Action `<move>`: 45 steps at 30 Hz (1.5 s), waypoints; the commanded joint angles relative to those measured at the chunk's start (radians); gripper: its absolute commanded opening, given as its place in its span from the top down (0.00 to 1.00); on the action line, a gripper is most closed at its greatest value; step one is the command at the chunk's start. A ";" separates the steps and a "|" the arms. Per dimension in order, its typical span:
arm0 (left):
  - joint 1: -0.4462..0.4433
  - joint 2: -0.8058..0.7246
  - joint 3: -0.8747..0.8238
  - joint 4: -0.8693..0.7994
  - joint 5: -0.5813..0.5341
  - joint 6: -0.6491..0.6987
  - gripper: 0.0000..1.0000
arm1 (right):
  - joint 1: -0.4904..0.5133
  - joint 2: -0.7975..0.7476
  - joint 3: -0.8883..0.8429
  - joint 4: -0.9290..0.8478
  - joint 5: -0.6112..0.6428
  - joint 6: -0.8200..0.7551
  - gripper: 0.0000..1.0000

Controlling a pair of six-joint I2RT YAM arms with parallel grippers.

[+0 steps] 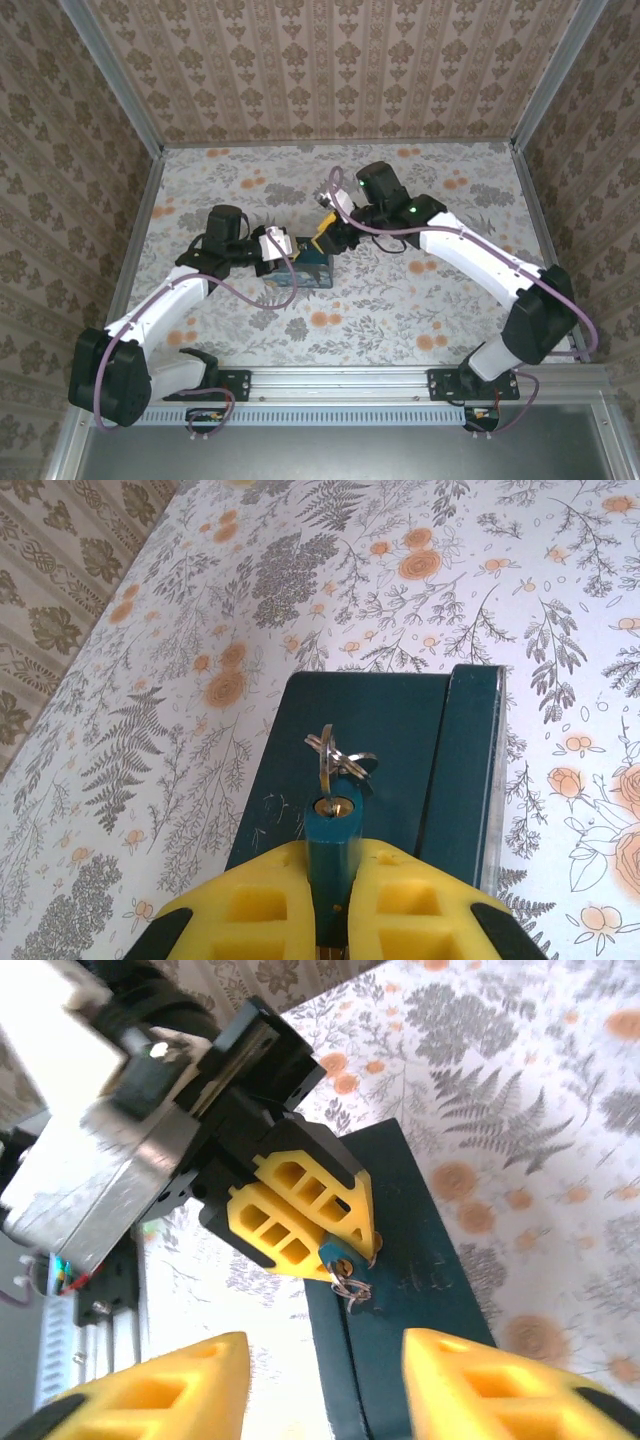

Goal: Unlock a padlock with a key

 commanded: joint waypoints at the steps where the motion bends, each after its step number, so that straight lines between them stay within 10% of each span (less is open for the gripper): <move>1: 0.001 -0.008 0.029 0.052 0.065 0.010 1.00 | 0.008 -0.003 -0.047 -0.021 0.058 -0.202 0.61; 31: 0.001 -0.012 0.022 0.046 0.071 0.001 1.00 | 0.062 0.131 -0.011 0.145 -0.003 -0.340 0.62; 45: -0.002 -0.017 0.020 0.047 0.070 0.000 1.00 | 0.062 0.165 0.036 0.076 -0.053 -0.341 0.98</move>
